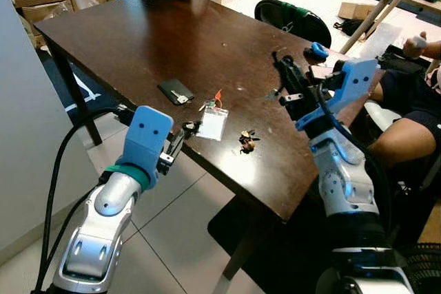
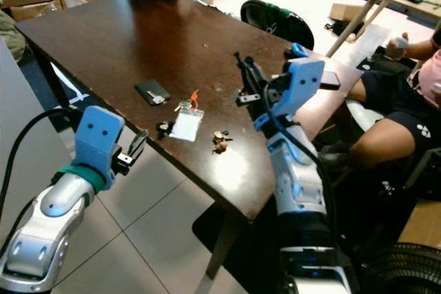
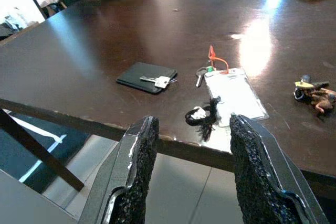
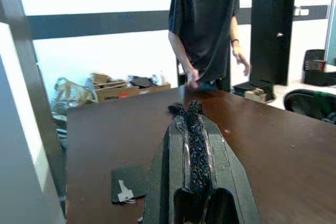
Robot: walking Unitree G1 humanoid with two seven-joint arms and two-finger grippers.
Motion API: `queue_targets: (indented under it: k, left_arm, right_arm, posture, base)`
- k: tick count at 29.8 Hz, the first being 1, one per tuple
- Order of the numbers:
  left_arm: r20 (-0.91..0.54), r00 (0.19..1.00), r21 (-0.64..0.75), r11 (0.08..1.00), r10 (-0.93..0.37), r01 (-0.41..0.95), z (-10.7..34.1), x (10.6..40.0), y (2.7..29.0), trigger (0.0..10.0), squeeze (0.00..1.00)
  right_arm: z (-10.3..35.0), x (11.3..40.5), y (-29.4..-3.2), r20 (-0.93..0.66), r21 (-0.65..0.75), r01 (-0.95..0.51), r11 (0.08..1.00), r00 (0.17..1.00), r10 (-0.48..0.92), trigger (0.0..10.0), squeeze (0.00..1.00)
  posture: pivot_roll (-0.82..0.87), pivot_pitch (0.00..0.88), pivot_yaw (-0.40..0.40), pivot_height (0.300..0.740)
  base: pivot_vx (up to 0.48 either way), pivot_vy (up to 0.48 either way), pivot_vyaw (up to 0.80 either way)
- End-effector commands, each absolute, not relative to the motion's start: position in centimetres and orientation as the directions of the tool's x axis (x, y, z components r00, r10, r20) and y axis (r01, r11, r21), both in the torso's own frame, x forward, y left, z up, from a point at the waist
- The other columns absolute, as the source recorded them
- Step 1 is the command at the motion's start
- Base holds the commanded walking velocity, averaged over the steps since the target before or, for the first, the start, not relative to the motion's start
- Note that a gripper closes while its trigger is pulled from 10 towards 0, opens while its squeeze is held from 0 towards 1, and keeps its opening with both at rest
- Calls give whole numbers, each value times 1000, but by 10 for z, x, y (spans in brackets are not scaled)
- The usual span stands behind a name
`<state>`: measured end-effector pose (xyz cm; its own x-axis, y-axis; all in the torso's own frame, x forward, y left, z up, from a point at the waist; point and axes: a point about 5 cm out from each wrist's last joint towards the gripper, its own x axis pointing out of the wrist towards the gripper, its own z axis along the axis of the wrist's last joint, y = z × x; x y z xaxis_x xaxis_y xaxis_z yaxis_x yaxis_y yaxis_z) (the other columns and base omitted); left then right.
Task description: Hang keys on a hook
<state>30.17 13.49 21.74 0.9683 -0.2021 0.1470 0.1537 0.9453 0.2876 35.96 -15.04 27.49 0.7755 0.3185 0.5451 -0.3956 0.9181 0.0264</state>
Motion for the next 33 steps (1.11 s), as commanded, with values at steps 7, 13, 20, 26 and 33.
queue_targets:
  k: [7, 13, 20, 26, 33]
  left_arm:
    - [144, 981, 286, 954, -130, 85, 213, 310, 142, 10000, 0]
    - [149, 983, 289, 955, -108, 61, 214, 313, 145, 10000, 0]
    - [165, 981, 292, 955, -98, 46, 216, 315, 146, 10000, 0]
    - [175, 980, 292, 956, -90, 36, 216, 316, 148, 10000, 0]
    - [178, 980, 295, 955, -84, 28, 216, 316, 149, 10000, 0]
  right_arm:
    - [242, 356, -145, 468, 56, -371, 927, 830, 304, 10000, 0]
    - [239, 356, -141, 462, 70, -366, 928, 837, 295, 10000, 0]
    - [243, 358, -142, 477, 73, -354, 932, 833, 280, 10000, 0]
    - [242, 356, -142, 478, 46, -351, 935, 830, 288, 10000, 0]
    - [240, 354, -139, 473, 35, -356, 934, 829, 299, 10000, 0]
  posture:
    - [80, 43, 26, 740]
    - [86, 36, 24, 740]
    - [83, 30, 23, 740]
    - [82, 30, 23, 740]
    - [84, 30, 21, 740]
  base:
    - [0, 0, 0]
    - [0, 0, 0]
    - [0, 0, 0]
    - [0, 0, 0]
    - [-227, 0, 0]
